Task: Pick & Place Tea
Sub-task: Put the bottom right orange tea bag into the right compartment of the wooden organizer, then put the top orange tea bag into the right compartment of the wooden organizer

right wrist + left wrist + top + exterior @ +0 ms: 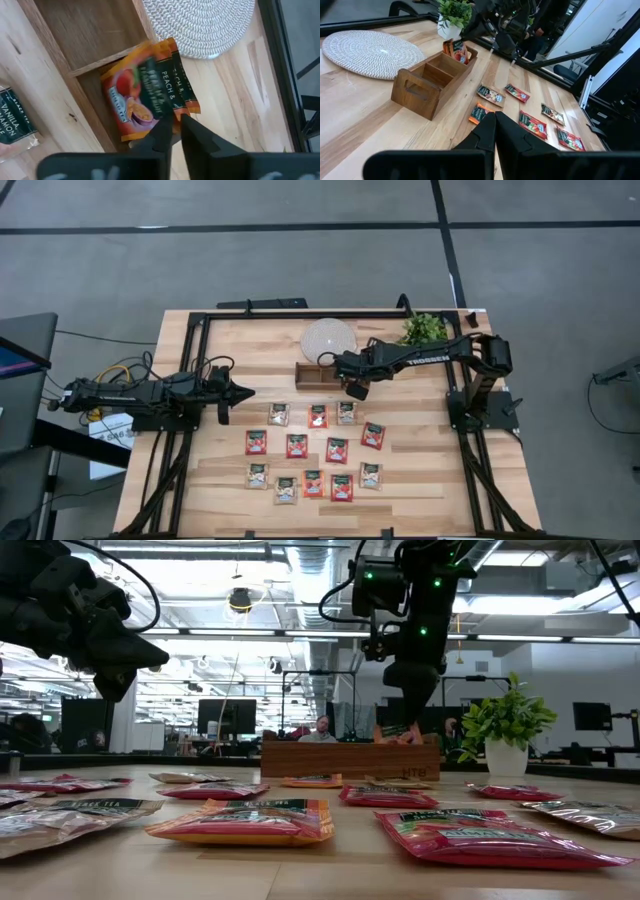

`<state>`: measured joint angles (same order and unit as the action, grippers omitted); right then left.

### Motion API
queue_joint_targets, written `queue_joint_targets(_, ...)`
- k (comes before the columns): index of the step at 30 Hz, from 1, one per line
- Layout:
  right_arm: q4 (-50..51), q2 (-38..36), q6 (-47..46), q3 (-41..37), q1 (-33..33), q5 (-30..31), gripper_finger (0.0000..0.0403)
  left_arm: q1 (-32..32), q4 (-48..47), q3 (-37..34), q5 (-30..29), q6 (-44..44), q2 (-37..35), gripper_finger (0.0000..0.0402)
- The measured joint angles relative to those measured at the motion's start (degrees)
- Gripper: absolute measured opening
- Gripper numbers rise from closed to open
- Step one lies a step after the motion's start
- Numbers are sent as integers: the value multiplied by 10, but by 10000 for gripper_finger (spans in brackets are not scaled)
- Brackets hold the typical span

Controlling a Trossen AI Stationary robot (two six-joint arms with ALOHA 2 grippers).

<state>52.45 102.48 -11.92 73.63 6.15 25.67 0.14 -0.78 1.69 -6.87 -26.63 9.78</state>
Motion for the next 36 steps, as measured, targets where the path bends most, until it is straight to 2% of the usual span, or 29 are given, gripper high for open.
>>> queue_joint_targets(6,18,0,4,0,0,0,94,0,0,0,0,0,0,0)
queue_joint_targets(10,30,-1,4,0,0,0,116,0,0,0,0,0,0,0)
queue_joint_targets(18,66,-2,5,32,-4,18,119,0,0,0,0,0,0,0)
queue_joint_targets(23,107,-2,71,74,-29,14,117,0,0,0,0,0,0,0)
queue_joint_targets(26,102,-2,130,90,-57,-23,120,0,0,0,0,0,0,0)
queue_joint_targets(31,33,-2,203,95,-99,-147,120,0,0,0,0,1,0,0)
queue_joint_targets(36,-52,-2,210,95,-123,-152,117,0,0,0,0,1,0,0)
